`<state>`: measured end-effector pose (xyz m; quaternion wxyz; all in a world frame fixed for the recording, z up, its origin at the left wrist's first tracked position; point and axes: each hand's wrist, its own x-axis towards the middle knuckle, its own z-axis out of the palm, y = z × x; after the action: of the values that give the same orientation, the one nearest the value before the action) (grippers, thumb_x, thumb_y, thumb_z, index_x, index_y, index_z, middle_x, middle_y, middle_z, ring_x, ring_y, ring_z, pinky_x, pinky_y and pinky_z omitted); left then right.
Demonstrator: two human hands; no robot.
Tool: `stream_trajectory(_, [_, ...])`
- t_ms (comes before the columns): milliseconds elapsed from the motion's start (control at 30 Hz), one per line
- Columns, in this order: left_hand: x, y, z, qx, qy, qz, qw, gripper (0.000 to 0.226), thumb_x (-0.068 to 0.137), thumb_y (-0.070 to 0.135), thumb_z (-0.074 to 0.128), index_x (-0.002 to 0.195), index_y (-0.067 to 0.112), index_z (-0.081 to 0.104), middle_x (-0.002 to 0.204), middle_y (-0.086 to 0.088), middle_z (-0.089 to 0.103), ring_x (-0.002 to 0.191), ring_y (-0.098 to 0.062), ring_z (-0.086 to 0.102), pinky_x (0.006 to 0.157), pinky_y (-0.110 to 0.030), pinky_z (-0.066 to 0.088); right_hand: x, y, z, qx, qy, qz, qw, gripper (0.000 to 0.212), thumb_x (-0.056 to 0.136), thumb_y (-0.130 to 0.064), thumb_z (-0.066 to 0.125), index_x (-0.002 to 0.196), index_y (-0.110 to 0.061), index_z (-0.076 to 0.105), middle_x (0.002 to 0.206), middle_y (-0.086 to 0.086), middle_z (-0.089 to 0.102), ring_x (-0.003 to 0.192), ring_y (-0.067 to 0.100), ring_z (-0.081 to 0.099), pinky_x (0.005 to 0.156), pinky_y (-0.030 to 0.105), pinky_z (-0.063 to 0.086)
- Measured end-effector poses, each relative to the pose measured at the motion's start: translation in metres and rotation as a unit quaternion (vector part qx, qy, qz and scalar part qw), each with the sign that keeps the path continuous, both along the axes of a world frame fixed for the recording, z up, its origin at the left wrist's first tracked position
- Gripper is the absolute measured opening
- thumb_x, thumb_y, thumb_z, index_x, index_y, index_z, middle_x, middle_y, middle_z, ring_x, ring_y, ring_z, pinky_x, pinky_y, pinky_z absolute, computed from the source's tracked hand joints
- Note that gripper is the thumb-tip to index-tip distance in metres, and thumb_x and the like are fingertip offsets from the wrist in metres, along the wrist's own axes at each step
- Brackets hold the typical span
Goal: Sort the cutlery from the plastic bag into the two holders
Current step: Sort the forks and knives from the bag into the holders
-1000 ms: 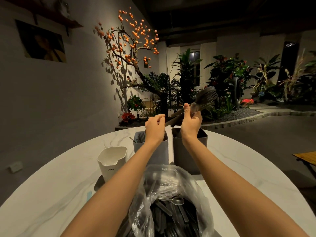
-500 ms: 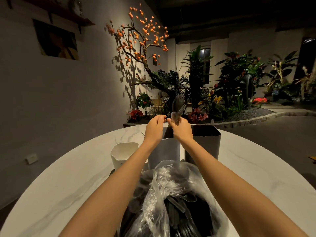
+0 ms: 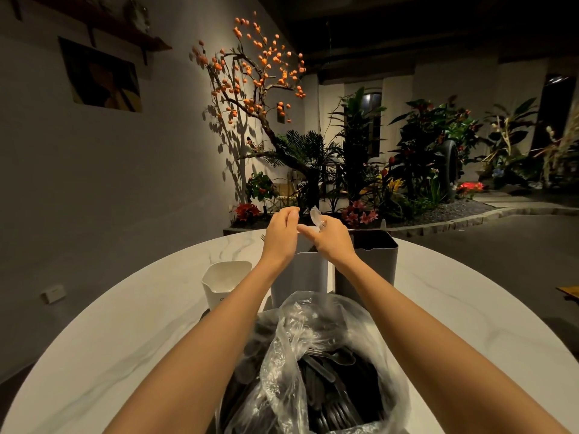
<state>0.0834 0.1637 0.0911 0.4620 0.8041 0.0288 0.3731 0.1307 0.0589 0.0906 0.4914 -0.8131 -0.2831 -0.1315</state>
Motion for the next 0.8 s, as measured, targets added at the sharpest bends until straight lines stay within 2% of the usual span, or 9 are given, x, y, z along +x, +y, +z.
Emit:
stream_trajectory(33, [-0.002, -0.001, 0.001, 0.003, -0.003, -0.001, 1.000, 0.035, 0.104, 0.026, 0.033, 0.126, 0.011, 0.055, 0.124, -0.009, 0.058, 0.117, -0.020, 0.052, 0.104, -0.040, 0.042, -0.003, 0.000, 0.002, 0.006, -0.013, 0.001, 1.000, 0.038, 0.089, -0.045, 0.062, 0.066, -0.025, 0.039, 0.063, -0.009, 0.042, 0.055, 0.005, 0.036, 0.050, 0.021, 0.025])
stream_trajectory(100, [-0.006, -0.004, 0.004, 0.000, -0.013, -0.010, 1.000, 0.033, 0.104, 0.026, 0.035, 0.123, 0.011, 0.058, 0.120, -0.008, 0.061, 0.113, -0.020, 0.055, 0.100, -0.039, 0.044, -0.009, 0.001, 0.005, 0.019, -0.011, 0.015, 1.000, 0.030, 0.093, -0.047, 0.055, 0.088, -0.017, 0.055, 0.079, -0.005, 0.054, 0.068, 0.009, 0.049, 0.056, 0.024, 0.038])
stream_trajectory(167, [-0.010, -0.007, 0.007, -0.005, -0.018, -0.021, 1.000, 0.032, 0.103, 0.027, 0.038, 0.120, 0.010, 0.059, 0.116, -0.006, 0.062, 0.109, -0.020, 0.057, 0.097, -0.037, 0.047, -0.016, 0.003, 0.006, 0.029, 0.004, 0.036, 0.999, 0.042, 0.097, -0.046, 0.047, 0.109, -0.006, 0.056, 0.095, 0.005, 0.061, 0.085, 0.020, 0.058, 0.072, 0.037, 0.048])
stream_trajectory(300, [-0.019, -0.006, 0.008, -0.010, -0.007, -0.024, 1.000, 0.033, 0.101, 0.034, 0.043, 0.122, 0.013, 0.057, 0.120, -0.008, 0.058, 0.112, -0.019, 0.055, 0.099, -0.035, 0.045, -0.026, 0.008, 0.003, 0.021, 0.025, 0.091, 0.995, 0.034, 0.103, -0.030, 0.039, 0.113, -0.001, 0.054, 0.106, 0.015, 0.063, 0.097, 0.027, 0.059, 0.084, 0.041, 0.048])
stream_trajectory(367, [-0.027, -0.005, 0.008, -0.027, -0.006, -0.039, 0.999, 0.034, 0.099, 0.038, 0.046, 0.121, 0.013, 0.056, 0.114, -0.003, 0.059, 0.108, -0.017, 0.056, 0.094, -0.029, 0.048, -0.028, 0.012, 0.003, 0.000, 0.023, 0.105, 0.994, 0.030, 0.103, -0.022, 0.040, 0.118, -0.003, 0.057, 0.112, 0.014, 0.064, 0.103, 0.026, 0.060, 0.091, 0.042, 0.050])
stream_trajectory(433, [-0.033, -0.003, 0.009, -0.005, -0.001, -0.015, 1.000, 0.036, 0.096, 0.036, 0.053, 0.122, 0.011, 0.054, 0.110, -0.002, 0.058, 0.100, -0.015, 0.056, 0.083, -0.022, 0.048, -0.030, 0.018, 0.002, -0.015, 0.023, 0.118, 0.993, 0.029, 0.102, -0.013, 0.041, 0.123, -0.006, 0.059, 0.115, 0.013, 0.065, 0.103, 0.023, 0.060, 0.088, 0.034, 0.050])
stream_trajectory(533, [-0.040, 0.005, 0.007, 0.033, 0.005, 0.064, 0.997, 0.032, 0.096, 0.031, 0.056, 0.121, 0.011, 0.057, 0.115, -0.005, 0.055, 0.093, -0.012, 0.052, 0.075, -0.018, 0.041, -0.038, 0.026, -0.001, -0.026, 0.015, 0.125, 0.992, 0.029, 0.102, -0.016, 0.042, 0.123, -0.007, 0.061, 0.110, 0.014, 0.067, 0.099, 0.022, 0.062, 0.080, 0.030, 0.049])
stream_trajectory(700, [-0.053, 0.021, 0.001, 0.011, 0.037, 0.090, 0.995, 0.036, 0.100, 0.034, 0.047, 0.120, 0.007, 0.060, 0.115, -0.009, 0.063, 0.104, -0.020, 0.058, 0.083, -0.027, 0.043, -0.054, 0.043, -0.009, -0.046, -0.017, 0.143, 0.989, 0.036, 0.104, -0.020, 0.035, 0.134, -0.011, 0.052, 0.125, 0.012, 0.062, 0.115, 0.026, 0.057, 0.099, 0.043, 0.045])
stream_trajectory(800, [-0.056, 0.033, -0.003, 0.016, 0.066, 0.115, 0.991, 0.041, 0.101, 0.038, 0.043, 0.119, 0.006, 0.062, 0.113, -0.010, 0.066, 0.104, -0.023, 0.060, 0.085, -0.032, 0.045, -0.061, 0.051, -0.013, -0.065, -0.019, 0.165, 0.984, 0.036, 0.104, -0.020, 0.033, 0.136, -0.012, 0.048, 0.128, 0.011, 0.060, 0.115, 0.027, 0.056, 0.096, 0.035, 0.045])
